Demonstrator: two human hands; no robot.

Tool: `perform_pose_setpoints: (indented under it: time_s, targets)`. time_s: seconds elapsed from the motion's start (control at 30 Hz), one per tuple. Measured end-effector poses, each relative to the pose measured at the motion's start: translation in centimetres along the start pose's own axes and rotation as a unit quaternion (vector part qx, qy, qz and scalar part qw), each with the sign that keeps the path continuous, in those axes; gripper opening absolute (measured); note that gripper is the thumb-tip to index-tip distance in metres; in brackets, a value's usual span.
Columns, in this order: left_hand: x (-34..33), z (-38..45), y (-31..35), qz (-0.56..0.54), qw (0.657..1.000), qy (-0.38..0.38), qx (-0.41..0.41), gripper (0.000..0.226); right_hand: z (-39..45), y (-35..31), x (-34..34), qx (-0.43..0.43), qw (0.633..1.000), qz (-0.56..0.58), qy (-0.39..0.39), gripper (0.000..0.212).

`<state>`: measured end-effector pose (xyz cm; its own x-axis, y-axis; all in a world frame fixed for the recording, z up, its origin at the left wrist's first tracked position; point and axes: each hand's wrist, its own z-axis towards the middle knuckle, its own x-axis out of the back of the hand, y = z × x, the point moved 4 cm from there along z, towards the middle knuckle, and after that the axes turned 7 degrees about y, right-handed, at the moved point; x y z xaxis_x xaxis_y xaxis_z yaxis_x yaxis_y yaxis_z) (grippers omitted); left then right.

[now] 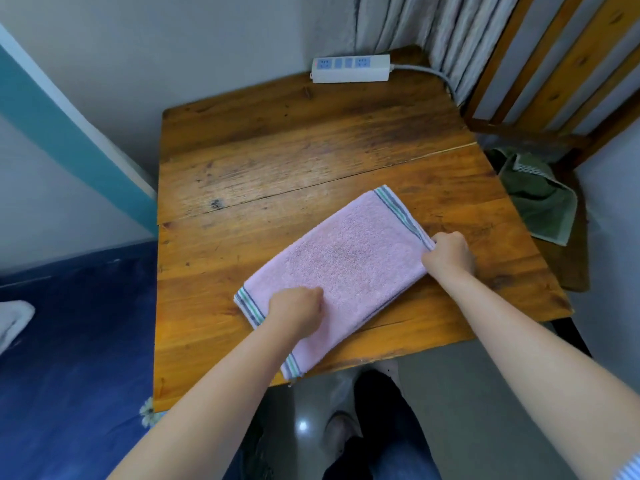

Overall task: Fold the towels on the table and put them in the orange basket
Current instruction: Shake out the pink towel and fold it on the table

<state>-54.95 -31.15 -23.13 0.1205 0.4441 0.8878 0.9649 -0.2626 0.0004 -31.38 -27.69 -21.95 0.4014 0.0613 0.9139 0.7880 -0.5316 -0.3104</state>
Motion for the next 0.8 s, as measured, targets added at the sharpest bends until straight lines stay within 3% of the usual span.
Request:
perform_pose_setpoints:
  time_s: [0.23,0.47,0.57,0.63,0.73,0.8]
  targets:
    - [7.4,9.4,3.5,-0.08,0.989,0.124,0.017,0.026,7.4,-1.0,2.0,0.089,0.995,-0.028,0.03,0.017]
    - [11.7,21.0,6.4,-0.222,0.972,0.08,0.022,0.063,14.5,-2.8,3.5,0.201,0.978,-0.059,0.01,0.021]
    - [12.7,24.9,6.1,-0.333,0.934,0.084,0.097,0.066,17.1,-3.5,3.9,0.244,0.968,-0.054,0.008,0.02]
    - [13.1,26.7,5.4,-0.398,0.903,0.088,0.139,0.053,18.7,-3.8,4.2,0.258,0.965,-0.04,0.02,0.02]
    - [14.0,28.2,4.2,-0.464,0.867,0.11,0.142,0.044,20.6,-4.2,5.0,0.275,0.96,-0.027,0.044,0.023]
    - [15.1,28.4,3.7,-0.465,0.868,0.13,0.115,0.041,21.3,-4.8,5.8,0.286,0.955,-0.019,0.07,0.026]
